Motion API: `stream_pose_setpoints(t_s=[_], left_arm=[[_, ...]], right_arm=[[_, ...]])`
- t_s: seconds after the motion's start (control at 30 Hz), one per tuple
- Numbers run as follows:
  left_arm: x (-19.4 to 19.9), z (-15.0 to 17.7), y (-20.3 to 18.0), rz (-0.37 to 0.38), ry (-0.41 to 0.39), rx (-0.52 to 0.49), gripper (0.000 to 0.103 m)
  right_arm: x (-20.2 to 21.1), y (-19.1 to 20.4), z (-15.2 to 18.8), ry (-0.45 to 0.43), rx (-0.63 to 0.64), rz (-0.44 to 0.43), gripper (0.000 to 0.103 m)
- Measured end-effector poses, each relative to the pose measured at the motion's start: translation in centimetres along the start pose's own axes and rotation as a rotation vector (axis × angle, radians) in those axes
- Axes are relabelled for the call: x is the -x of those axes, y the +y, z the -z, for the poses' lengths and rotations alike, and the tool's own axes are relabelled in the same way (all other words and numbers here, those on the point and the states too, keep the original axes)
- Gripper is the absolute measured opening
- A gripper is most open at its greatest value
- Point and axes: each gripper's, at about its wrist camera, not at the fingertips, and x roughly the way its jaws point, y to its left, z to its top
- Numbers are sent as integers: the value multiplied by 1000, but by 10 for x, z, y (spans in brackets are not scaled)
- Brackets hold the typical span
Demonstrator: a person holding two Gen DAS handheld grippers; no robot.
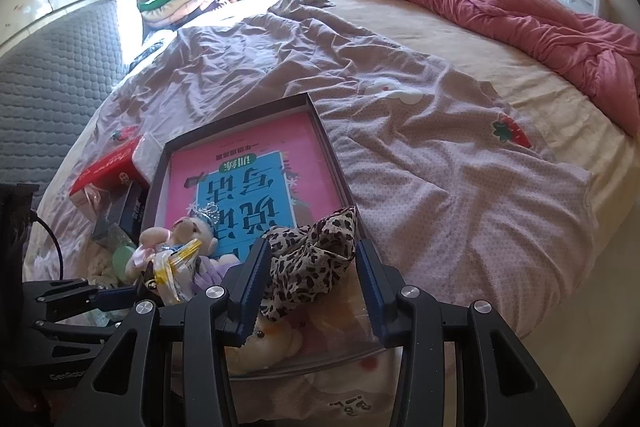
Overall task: Organize soft objects
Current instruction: 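Lower and release the packet with left tool while right tool releases the leopard cloth, then move both tools back from the tray toward the remaining pile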
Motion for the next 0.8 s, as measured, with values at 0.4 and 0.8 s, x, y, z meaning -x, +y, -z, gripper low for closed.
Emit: stream_pose_setpoints(t_s=[0.4, 0.8], left_arm=[[13, 3, -3, -11, -21, -17, 57], [35, 8, -6, -25, -69, -29, 67]], right_arm=[[6, 1, -1, -12, 0, -9, 45], [16, 12, -2, -30, 21, -10, 58]])
